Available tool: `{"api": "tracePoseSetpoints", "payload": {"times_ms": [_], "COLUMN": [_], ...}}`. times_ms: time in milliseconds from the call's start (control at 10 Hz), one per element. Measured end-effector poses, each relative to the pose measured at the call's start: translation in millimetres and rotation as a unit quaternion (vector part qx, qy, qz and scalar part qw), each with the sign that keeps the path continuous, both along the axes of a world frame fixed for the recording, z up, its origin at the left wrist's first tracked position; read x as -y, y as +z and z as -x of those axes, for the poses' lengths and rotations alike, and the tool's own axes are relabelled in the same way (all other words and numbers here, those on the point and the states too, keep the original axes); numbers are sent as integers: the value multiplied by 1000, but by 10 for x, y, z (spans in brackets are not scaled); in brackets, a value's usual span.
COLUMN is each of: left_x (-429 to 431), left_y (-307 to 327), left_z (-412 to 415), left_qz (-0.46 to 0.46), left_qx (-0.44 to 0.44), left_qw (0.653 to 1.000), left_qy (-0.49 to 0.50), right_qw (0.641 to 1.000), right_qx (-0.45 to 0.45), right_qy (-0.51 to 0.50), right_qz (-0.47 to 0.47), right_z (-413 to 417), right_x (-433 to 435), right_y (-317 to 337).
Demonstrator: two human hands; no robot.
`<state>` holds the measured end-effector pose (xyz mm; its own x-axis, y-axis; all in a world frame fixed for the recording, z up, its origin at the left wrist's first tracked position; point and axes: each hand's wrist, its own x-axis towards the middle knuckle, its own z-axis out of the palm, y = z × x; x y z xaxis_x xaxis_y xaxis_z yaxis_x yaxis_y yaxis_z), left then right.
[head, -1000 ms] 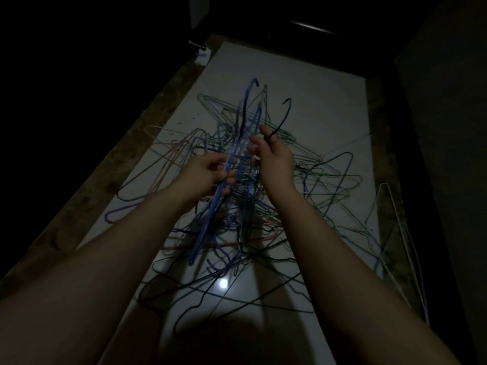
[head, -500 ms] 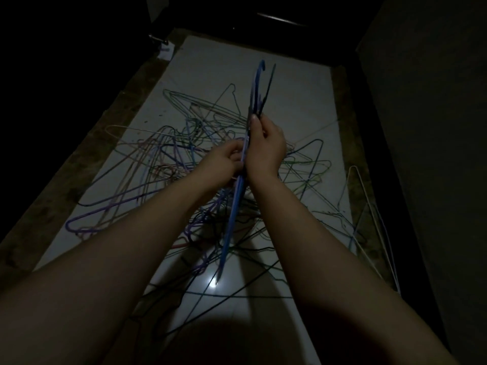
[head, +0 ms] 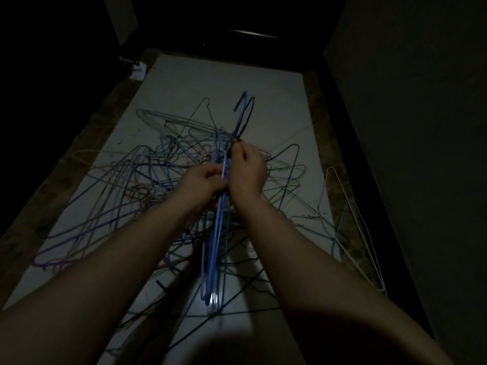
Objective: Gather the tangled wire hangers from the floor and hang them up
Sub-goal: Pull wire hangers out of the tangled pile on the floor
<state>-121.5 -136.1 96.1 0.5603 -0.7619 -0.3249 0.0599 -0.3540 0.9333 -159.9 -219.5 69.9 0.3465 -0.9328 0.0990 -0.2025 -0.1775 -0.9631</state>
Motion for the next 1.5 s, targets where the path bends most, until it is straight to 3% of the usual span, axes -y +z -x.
{"api": "tracePoseSetpoints", "payload": {"times_ms": [300, 500, 700, 900, 1100, 1200, 1300, 1400, 1500], "left_x": [343, 496, 563, 602, 601, 584, 548, 507, 461], "left_y": [-229, -456, -737, -813, -801, -794, -784, -759, -715], "left_z": [566, 977, 1164, 1205, 1223, 1217, 1196, 1160, 1100], "left_qz": [-10, 0, -19, -27, -20, -12, -10, -8, -5], "left_qx": [0, -60, -65, -51, -72, -72, -59, -60, -64], "left_qw": [1000, 998, 996, 996, 996, 996, 997, 996, 996], "left_qy": [-16, -15, -52, -62, -55, -51, -54, -60, -59], "right_qw": [1000, 990, 963, 941, 909, 914, 863, 838, 928], "right_qx": [-21, -104, -185, -269, -356, -312, -476, -543, -66], "right_qy": [12, -85, -158, -128, -105, -142, -80, -49, -261], "right_qz": [14, 34, -112, -158, -188, -216, -150, 3, -257], "right_z": [720, 1597, 2323, 2571, 2555, 2475, 2510, 2431, 2268], "right_x": [328, 770, 953, 1208, 1171, 1107, 1042, 1087, 1103], "right_y": [-175, -834, -1700, -2342, -1979, -1909, -1888, -1917, -1542]}}
